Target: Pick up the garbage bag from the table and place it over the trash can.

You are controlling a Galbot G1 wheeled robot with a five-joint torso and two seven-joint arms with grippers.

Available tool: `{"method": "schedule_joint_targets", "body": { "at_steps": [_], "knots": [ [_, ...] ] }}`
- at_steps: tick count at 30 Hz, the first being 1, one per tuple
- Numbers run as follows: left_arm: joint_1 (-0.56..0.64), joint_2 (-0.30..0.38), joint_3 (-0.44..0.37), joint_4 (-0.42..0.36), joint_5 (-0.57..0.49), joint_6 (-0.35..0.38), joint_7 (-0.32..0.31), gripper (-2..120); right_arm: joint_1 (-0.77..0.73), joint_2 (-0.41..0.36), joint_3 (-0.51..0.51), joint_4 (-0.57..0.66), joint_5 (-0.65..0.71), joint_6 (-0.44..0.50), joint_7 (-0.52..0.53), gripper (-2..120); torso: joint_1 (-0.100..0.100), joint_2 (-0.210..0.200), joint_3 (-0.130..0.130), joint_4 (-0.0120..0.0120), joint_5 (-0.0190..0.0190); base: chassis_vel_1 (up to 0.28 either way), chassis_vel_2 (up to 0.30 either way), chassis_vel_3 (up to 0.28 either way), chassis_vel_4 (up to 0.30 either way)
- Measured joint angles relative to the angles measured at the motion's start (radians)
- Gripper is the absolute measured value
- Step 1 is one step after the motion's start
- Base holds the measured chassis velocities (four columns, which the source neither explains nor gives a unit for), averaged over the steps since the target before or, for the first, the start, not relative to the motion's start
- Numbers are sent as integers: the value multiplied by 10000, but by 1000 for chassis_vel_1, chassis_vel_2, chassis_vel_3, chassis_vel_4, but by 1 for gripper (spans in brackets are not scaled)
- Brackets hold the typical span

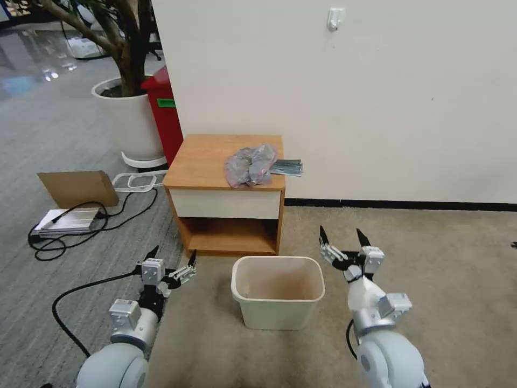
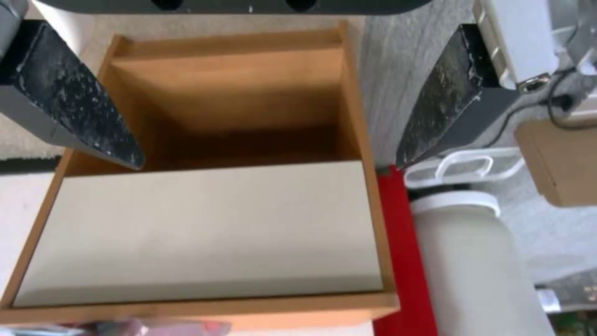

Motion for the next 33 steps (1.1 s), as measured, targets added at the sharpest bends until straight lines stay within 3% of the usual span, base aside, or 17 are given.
{"method": "schedule_joint_targets", "body": {
  "at_steps": [1,4,5,8,19,33],
  "knots": [
    [0,0,0,0,0,0,0,100,0,0,0,0,0,0,0,100,0,0,0,0,0,0,0,0,0],
    [81,86,-151,-83,12,-156,-62,100,1302,-220,-407,-335,2111,-513,868,100,0,0,0,2,-1,0,0,0,0],
    [81,86,-151,-83,12,-156,-62,100,1302,-220,-407,-335,2111,-513,868,100,0,0,0,2,-1,0,0,0,0],
    [170,123,-328,-162,21,-183,-244,100,2516,-435,-999,-902,3704,-1145,2183,100,0,0,0,1,-1,0,0,0,0],
    [616,-126,-684,-191,213,-334,-426,100,6033,-464,-1630,-3427,6756,-2590,4100,100,0,0,1,3,-3,0,0,0,0],
    [839,-420,-771,-141,483,-393,-677,100,7111,638,-1265,-5105,7344,-2801,4092,100,1,0,0,1,-1,0,0,0,0]
  ]
}}
